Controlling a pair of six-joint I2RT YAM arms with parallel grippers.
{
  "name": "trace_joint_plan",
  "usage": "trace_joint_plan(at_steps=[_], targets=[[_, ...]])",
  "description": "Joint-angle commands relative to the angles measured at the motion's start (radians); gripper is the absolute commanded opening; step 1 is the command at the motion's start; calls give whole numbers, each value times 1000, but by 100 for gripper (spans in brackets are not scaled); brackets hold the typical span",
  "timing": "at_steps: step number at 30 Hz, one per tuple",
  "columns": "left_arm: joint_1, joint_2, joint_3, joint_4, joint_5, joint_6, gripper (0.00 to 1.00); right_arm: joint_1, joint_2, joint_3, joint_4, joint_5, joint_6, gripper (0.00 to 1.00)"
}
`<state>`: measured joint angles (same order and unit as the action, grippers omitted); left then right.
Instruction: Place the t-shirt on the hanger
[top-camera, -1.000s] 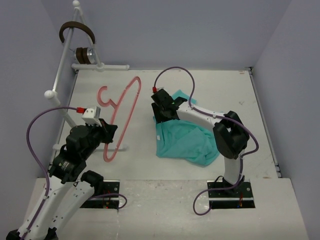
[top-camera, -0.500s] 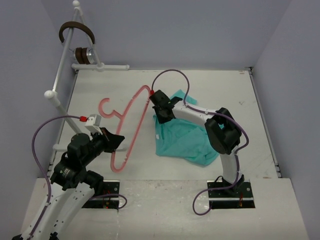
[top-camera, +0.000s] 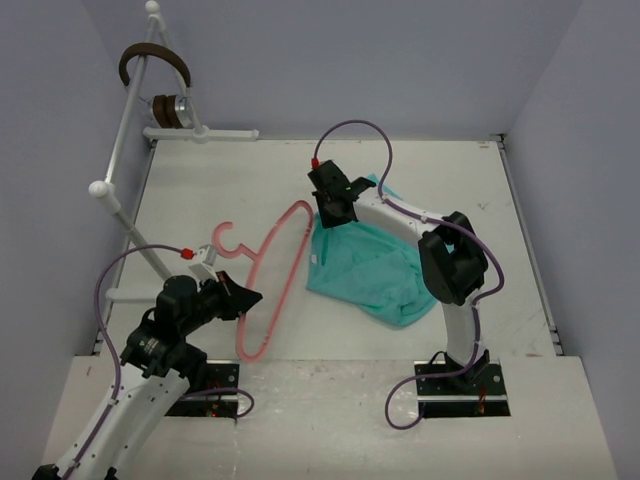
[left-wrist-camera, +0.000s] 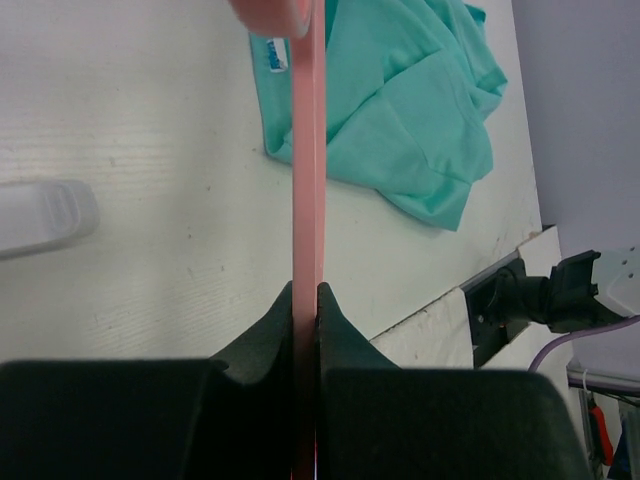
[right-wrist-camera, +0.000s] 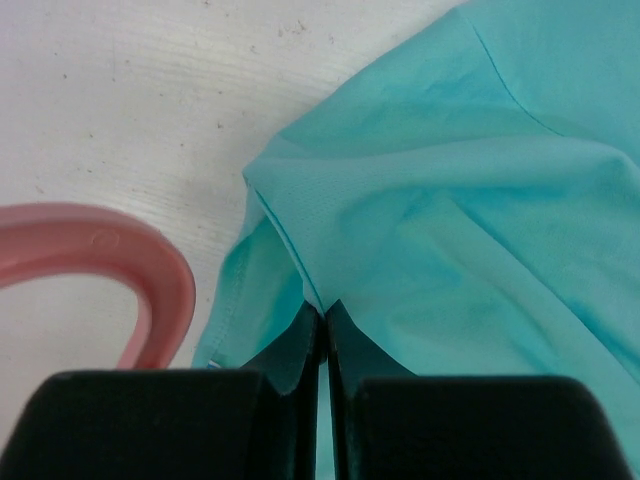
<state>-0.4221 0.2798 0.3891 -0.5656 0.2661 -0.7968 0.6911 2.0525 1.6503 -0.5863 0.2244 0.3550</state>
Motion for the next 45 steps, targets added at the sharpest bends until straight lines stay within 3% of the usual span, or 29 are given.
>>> trace_joint_plan(at_steps=[1, 20, 26, 33, 39, 45], targets=[[-1, 12, -68, 121, 35, -45, 0, -9, -29, 51, -13, -17, 7, 0], [-6, 304, -173, 543, 209, -75, 0, -8, -45, 54, -28, -37, -27, 0], [-7, 426, -196, 812, 258, -133, 0, 1, -57, 57, -54, -137, -51, 0], [-17, 551, -143, 999, 241, -154, 0, 22, -153, -40, -30, -209, -53, 0], [-40, 778, -82, 1141, 286, -127, 0, 33, -263, -77, -15, -297, -47, 0], [-70, 814, -70, 1281, 236, -98, 0, 47, -394, -122, -26, -339, -32, 0]])
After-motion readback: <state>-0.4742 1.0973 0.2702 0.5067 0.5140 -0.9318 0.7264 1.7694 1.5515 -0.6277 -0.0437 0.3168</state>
